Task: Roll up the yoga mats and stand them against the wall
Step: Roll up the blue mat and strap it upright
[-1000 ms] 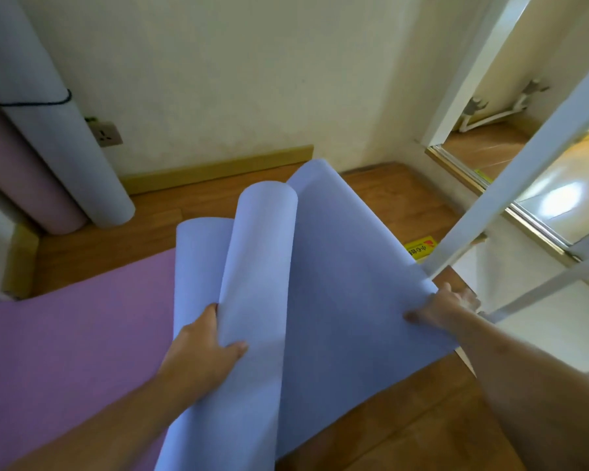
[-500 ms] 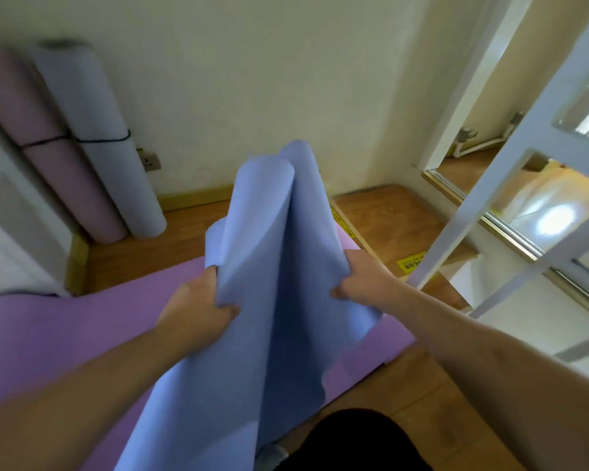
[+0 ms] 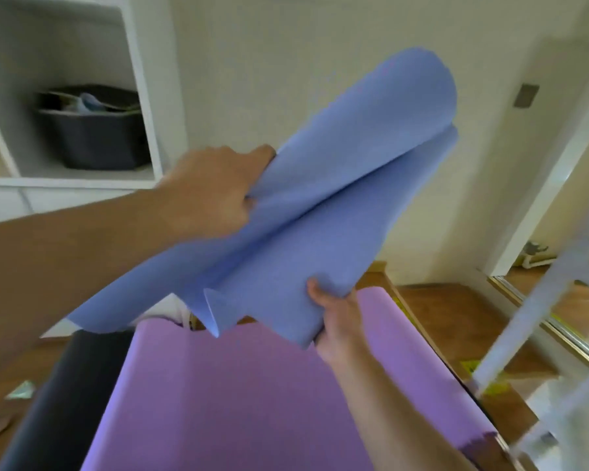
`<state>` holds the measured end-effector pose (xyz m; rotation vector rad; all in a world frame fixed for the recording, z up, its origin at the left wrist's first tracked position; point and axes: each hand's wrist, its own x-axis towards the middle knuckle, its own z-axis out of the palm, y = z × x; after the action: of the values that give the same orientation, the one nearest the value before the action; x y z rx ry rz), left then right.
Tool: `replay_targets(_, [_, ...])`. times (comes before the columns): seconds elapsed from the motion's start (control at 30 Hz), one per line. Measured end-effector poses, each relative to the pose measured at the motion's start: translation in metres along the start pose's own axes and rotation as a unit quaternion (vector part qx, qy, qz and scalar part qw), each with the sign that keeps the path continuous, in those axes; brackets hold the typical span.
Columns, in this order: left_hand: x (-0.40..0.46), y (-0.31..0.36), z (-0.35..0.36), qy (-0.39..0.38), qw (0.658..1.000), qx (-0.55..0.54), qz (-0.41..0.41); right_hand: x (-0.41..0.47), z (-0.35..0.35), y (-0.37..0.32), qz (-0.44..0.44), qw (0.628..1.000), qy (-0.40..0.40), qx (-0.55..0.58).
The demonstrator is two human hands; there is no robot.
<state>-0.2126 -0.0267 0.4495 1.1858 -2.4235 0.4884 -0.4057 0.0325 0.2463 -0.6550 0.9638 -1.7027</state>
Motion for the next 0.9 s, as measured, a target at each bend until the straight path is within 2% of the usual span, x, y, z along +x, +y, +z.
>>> replay_targets(0.03, [-0.005, -0.001, -0.013, 0.001, 0.999, 0.031, 0.006, -0.004, 0.012, 0.021, 0.061, 0.998, 0.007, -0.026])
replay_targets(0.07, [-0.011, 0.000, -0.022, -0.001, 0.998, 0.063, 0.012, -0.008, 0.022, 0.044, 0.151, 0.984, 0.001, -0.099])
replay_targets(0.1, [-0.019, 0.001, -0.025, -0.004, 0.996, 0.091, 0.019, -0.015, 0.030, 0.065, 0.238, 0.950, -0.021, -0.201])
replay_targets(0.17, [-0.039, 0.001, -0.019, -0.013, 0.990, 0.134, 0.037, -0.031, 0.041, 0.101, 0.367, 0.829, -0.110, -0.407])
replay_targets(0.2, [-0.052, 0.000, -0.011, -0.030, 0.988, 0.147, 0.046, -0.042, 0.046, 0.109, 0.364, 0.778, -0.169, -0.484])
replay_targets(0.27, [-0.081, -0.004, 0.012, -0.083, 0.981, 0.161, 0.063, -0.062, 0.057, 0.106, 0.273, 0.706, -0.288, -0.587])
replay_targets(0.33, [-0.113, -0.005, 0.037, -0.138, 0.972, 0.176, 0.077, -0.078, 0.062, 0.080, 0.216, 0.659, -0.409, -0.593])
replay_targets(0.4, [-0.141, -0.005, 0.068, -0.181, 0.963, 0.176, 0.093, -0.087, 0.064, 0.039, 0.221, 0.645, -0.510, -0.524])
replay_targets(0.43, [-0.155, -0.006, 0.084, -0.194, 0.963, 0.162, 0.093, -0.088, 0.065, 0.017, 0.227, 0.662, -0.532, -0.476])
replay_targets(0.47, [-0.170, -0.008, 0.100, -0.206, 0.964, 0.140, 0.090, -0.086, 0.066, -0.001, 0.220, 0.703, -0.522, -0.430])
replay_targets(0.53, [-0.200, -0.009, 0.134, -0.235, 0.963, 0.098, 0.092, -0.068, 0.065, -0.022, 0.135, 0.809, -0.422, -0.386])
replay_targets(0.57, [-0.216, -0.009, 0.149, -0.262, 0.955, 0.092, 0.106, -0.052, 0.062, -0.021, 0.065, 0.837, -0.358, -0.409])
replay_targets(0.6, [-0.228, -0.009, 0.162, -0.276, 0.947, 0.103, 0.126, -0.034, 0.056, -0.016, -0.002, 0.836, -0.303, -0.458])
replay_targets(0.63, [-0.237, -0.009, 0.176, -0.264, 0.946, 0.119, 0.148, -0.018, 0.051, -0.008, -0.048, 0.801, -0.273, -0.530])
replay_targets(0.67, [-0.243, -0.008, 0.188, -0.240, 0.948, 0.133, 0.164, -0.003, 0.045, 0.003, -0.048, 0.747, -0.269, -0.606])
replay_targets(0.7, [-0.247, -0.007, 0.197, -0.217, 0.948, 0.145, 0.181, 0.008, 0.039, 0.016, -0.011, 0.690, -0.275, -0.669])
replay_targets(0.77, [-0.251, -0.001, 0.205, -0.183, 0.949, 0.154, 0.207, 0.028, 0.025, 0.042, 0.098, 0.619, -0.275, -0.729])
replay_targets(0.83, [-0.254, 0.002, 0.205, -0.167, 0.950, 0.152, 0.214, 0.042, 0.011, 0.068, 0.159, 0.590, -0.261, -0.747])
replay_targets(0.87, [-0.253, 0.002, 0.201, -0.170, 0.951, 0.151, 0.208, 0.047, 0.003, 0.079, 0.177, 0.602, -0.251, -0.737])
replay_targets(0.9, [-0.252, 0.001, 0.198, -0.173, 0.953, 0.148, 0.199, 0.051, -0.004, 0.089, 0.208, 0.634, -0.237, -0.706])
